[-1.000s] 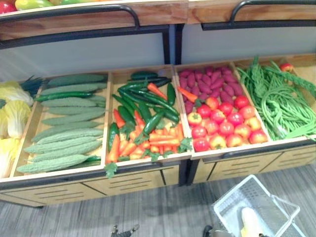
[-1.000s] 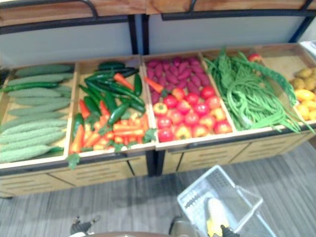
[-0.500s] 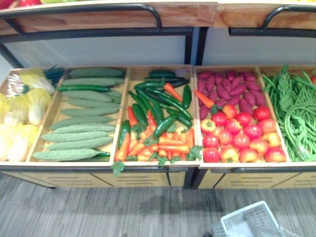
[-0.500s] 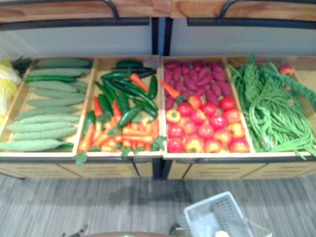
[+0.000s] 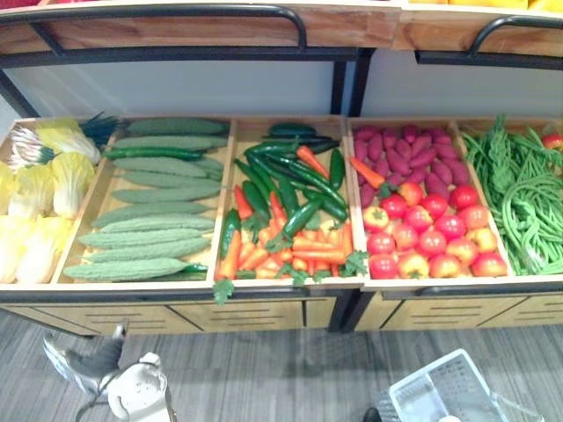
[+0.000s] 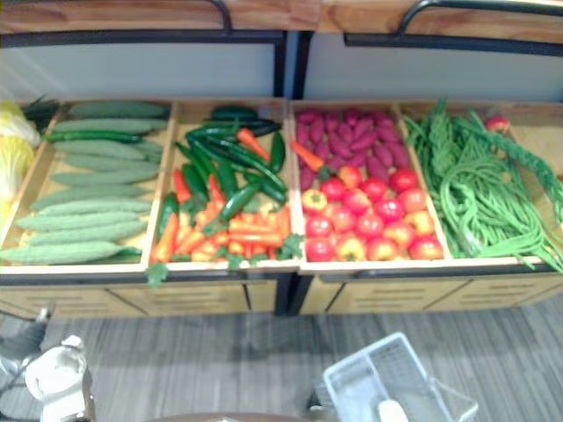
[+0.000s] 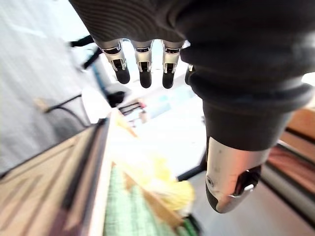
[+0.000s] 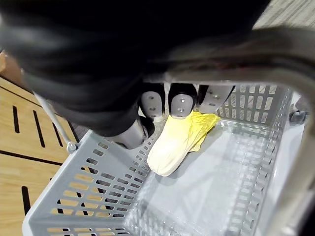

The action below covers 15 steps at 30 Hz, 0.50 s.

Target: Pick vegetable in the basket

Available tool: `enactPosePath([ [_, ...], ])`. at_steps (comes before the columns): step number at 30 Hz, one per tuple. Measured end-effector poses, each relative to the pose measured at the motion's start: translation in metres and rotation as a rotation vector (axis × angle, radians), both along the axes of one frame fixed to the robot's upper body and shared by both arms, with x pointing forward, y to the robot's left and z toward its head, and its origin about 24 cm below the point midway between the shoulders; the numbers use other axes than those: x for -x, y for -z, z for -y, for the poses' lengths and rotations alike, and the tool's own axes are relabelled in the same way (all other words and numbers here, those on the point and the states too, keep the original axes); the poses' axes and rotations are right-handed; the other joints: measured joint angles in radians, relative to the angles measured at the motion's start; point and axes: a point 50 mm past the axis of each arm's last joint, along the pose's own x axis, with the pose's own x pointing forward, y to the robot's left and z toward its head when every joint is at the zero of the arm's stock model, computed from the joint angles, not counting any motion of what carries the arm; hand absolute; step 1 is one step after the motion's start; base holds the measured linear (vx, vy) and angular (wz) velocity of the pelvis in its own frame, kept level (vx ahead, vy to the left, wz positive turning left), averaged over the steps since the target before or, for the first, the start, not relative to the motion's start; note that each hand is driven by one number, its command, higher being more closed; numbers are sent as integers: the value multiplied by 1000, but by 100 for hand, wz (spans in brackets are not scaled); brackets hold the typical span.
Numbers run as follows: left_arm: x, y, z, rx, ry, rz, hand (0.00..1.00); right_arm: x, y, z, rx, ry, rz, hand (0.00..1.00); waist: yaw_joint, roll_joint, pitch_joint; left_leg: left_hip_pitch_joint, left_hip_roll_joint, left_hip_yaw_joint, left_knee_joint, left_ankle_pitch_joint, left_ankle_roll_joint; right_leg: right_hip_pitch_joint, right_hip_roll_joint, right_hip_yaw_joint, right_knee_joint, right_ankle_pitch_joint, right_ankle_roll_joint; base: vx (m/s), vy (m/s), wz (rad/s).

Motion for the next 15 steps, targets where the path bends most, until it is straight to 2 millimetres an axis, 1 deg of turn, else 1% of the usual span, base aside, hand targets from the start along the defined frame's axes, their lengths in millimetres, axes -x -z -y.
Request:
enactPosePath([
  [1,-5,-12,4,-65,30,23,0,-2,-1,1,6,-11,7,100,-1,1,0,-5,-3,4,1,-2,1,-4,-1,4,-8,11,0,-122,19,-13],
  [2,-7,-20,6,-123,49,24,0,-4,-1,2,13,-21,15,100,1,2,0,-5,-5,19,5,-4,3,-6,-1,19,-18,21,-1,-100,8,-21],
  [4,-8,-27,7,-189,89,8,0,-8,-2,2,21,-43,26,100,0,6,2,-5,-6,38,19,-13,2,-15,1,45,-18,27,-1,-82,-12,-36],
  [6,-18,-33,12,-256,174,-20,0,-8,-3,4,28,-54,26,100,-2,13,4,-5,-4,54,34,-22,0,-17,4,62,-20,31,-2,-61,-26,-30],
  [7,-28,-38,19,-303,289,-35,0,-7,-4,6,36,-64,27,100,-6,19,2,-5,-2,59,38,-26,-1,-21,8,73,-22,33,-2,-35,-31,-21],
  [8,-32,-41,22,-328,346,-40,0,-8,-5,7,38,-74,28,100,-8,21,1,-5,-2,64,38,-26,-1,-26,9,78,-22,34,-2,-35,-38,-28],
  [9,-40,-47,26,-391,459,-66,0,-11,-6,9,45,-100,32,100,-16,24,3,-7,-1,79,36,-26,-2,-35,12,87,-22,37,-4,-17,-26,-20],
  [10,-44,-49,29,-425,523,-87,0,-13,-7,11,49,-110,39,100,-23,27,3,-8,-1,81,36,-26,-2,-40,13,92,-22,38,-3,-12,-32,-26],
  [12,-59,-55,39,-544,724,-159,0,-17,-11,18,73,-154,49,100,-37,37,10,-6,-2,106,35,-26,-2,-52,16,114,-21,41,-3,4,-23,-25],
  [13,-62,-55,40,-562,761,-175,0,-18,-11,19,78,-158,52,100,-43,40,11,-6,-3,108,35,-26,-2,-54,16,119,-21,42,-3,8,-16,-24],
  [14,-67,-54,42,-585,814,-205,0,-20,-12,20,83,-177,59,100,-54,42,12,-5,-5,116,34,-26,-2,-63,16,130,-18,42,-3,5,-14,-31],
  [15,-74,-53,44,-615,858,-243,0,-21,-13,21,82,-189,65,100,-55,42,14,-3,-5,136,35,-26,-2,-73,18,147,-14,49,-6,5,-19,-36],
])
